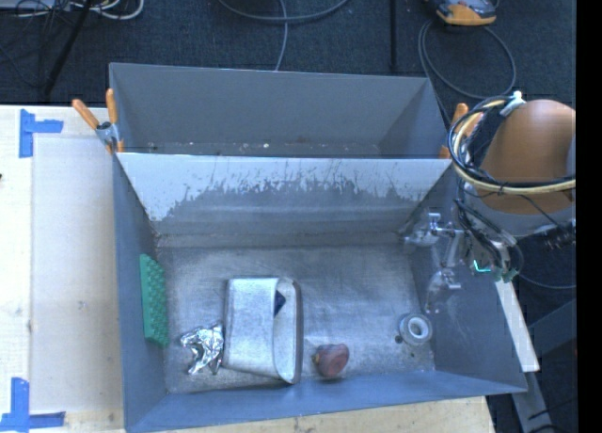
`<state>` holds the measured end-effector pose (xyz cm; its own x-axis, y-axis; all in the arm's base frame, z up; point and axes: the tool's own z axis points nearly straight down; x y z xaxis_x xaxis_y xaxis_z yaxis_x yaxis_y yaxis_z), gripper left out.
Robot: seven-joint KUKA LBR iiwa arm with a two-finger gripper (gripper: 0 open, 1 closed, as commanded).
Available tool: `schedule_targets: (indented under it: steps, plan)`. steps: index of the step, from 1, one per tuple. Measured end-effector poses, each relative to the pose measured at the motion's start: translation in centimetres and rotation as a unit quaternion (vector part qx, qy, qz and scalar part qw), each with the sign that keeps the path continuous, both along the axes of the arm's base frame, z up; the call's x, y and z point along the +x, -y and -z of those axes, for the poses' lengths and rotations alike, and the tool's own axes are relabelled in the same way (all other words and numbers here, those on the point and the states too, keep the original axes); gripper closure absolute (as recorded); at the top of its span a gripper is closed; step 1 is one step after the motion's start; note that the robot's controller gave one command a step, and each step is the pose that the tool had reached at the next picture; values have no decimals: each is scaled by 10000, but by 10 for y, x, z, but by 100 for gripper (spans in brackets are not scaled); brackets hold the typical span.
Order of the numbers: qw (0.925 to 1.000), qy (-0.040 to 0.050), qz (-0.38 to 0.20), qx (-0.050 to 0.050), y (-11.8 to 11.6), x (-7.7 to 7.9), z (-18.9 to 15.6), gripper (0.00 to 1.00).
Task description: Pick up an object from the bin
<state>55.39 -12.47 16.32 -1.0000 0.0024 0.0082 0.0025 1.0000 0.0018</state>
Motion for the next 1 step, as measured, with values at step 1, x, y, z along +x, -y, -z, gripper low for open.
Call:
schedule_targets:
  steps: [1]
  plan:
    - [9893,50,-1461,17,30,-49,92,0]
